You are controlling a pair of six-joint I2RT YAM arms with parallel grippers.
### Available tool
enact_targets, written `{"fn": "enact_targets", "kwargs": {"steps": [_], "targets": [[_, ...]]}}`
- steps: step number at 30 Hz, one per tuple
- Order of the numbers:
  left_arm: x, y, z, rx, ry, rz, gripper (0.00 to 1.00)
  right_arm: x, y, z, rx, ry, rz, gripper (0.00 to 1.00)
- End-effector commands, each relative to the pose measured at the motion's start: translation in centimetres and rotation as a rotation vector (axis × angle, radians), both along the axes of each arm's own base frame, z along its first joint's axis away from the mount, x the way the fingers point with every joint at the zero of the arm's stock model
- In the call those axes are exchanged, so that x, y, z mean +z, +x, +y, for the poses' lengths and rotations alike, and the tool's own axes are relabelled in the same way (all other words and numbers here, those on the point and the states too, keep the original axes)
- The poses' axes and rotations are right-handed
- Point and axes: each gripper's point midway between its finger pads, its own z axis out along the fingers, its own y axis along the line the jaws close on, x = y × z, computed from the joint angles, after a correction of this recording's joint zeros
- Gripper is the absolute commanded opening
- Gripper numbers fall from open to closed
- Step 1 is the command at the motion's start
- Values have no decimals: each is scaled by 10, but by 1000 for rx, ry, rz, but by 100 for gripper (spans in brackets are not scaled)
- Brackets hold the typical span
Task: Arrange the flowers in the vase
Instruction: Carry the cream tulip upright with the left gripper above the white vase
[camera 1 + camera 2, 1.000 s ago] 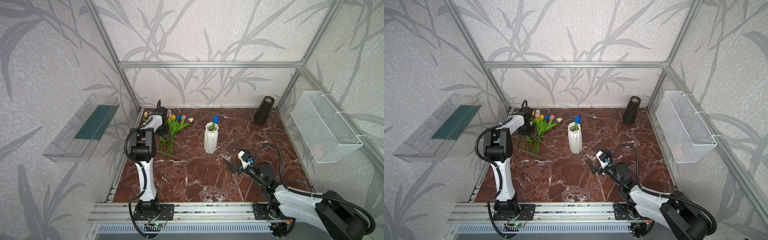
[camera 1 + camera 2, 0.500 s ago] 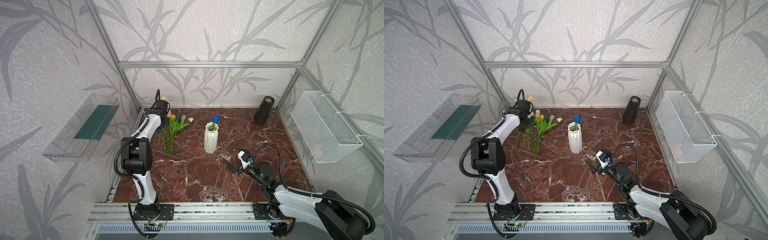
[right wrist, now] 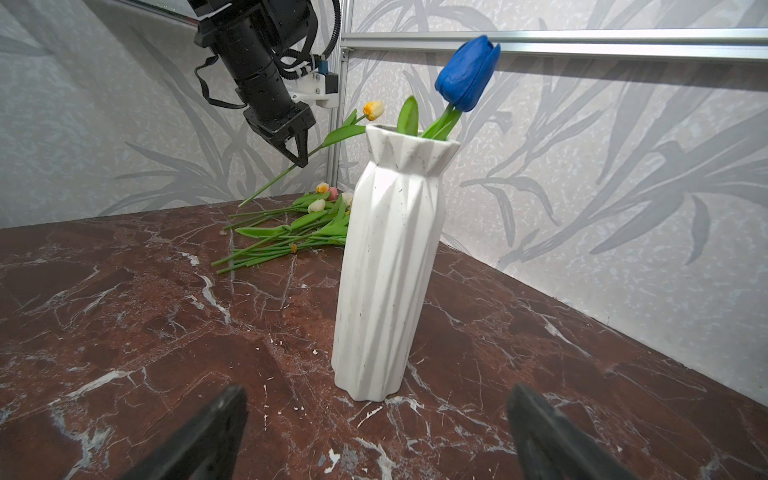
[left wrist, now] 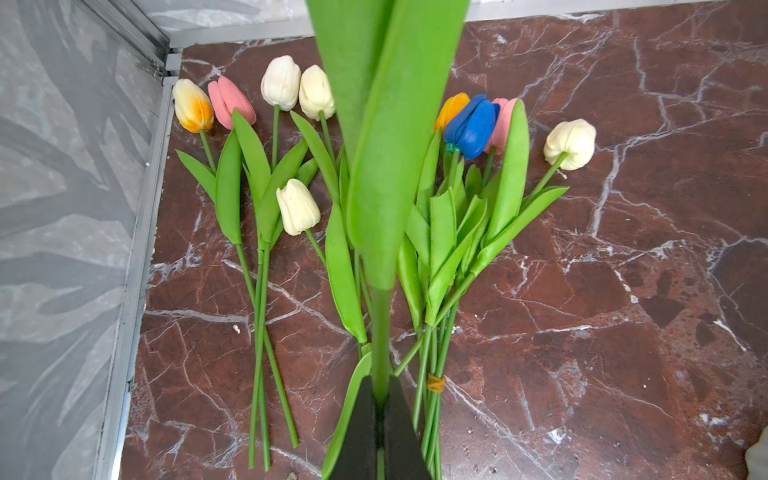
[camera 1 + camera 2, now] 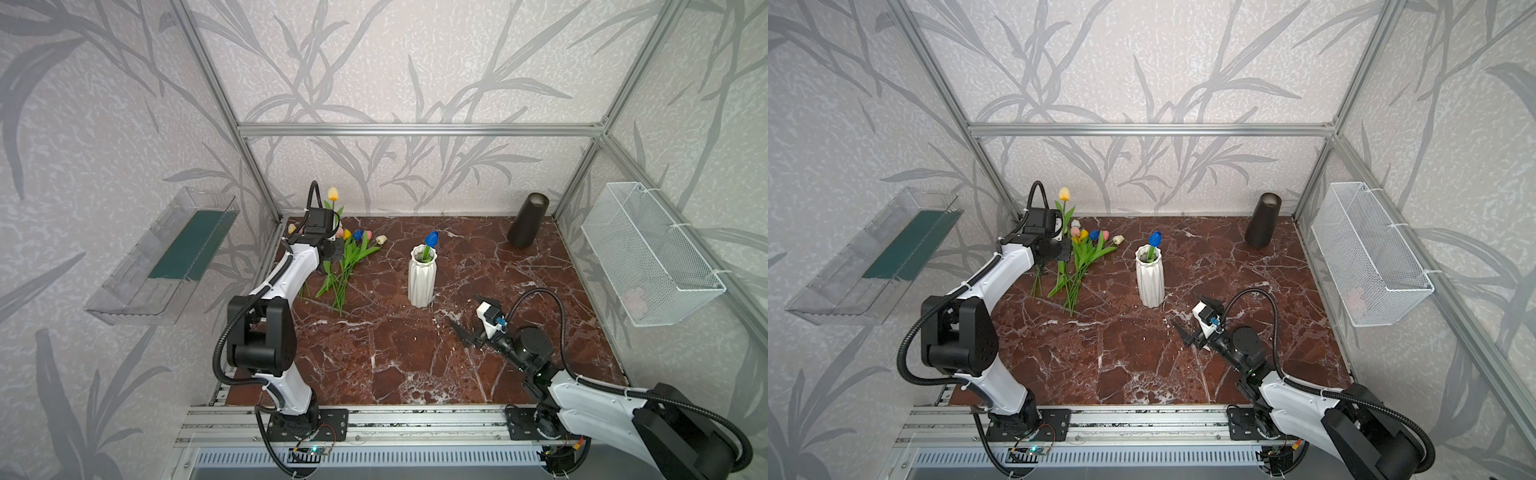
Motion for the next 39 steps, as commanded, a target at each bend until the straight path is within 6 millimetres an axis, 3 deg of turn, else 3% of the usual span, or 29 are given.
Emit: {"fn": "enact_targets", "kwargs": {"steps": [1, 4, 10, 16, 20, 27, 39], "targets": [[56, 3, -32, -111, -46, -247, 0, 23, 1, 3, 4, 48, -50, 98], [98, -10, -64, -214, -111, -465, 0, 22, 1, 3, 6, 47, -48, 98], [176, -54, -119, -476, -325, -785, 0, 23, 0, 3, 10, 50, -57, 98], [229, -108, -164, -733, -464, -987, 0, 24, -1, 3, 9, 52, -60, 98], [254, -137, -191, -862, -515, -1067, 0, 25, -2, 3, 15, 56, -65, 98], [269, -145, -231, -964, -560, -1086, 0, 31, -9, 2, 33, 60, -93, 98], [244, -110, -273, -1014, -607, -1022, 0, 34, -10, -1, 18, 66, -104, 98]]}}
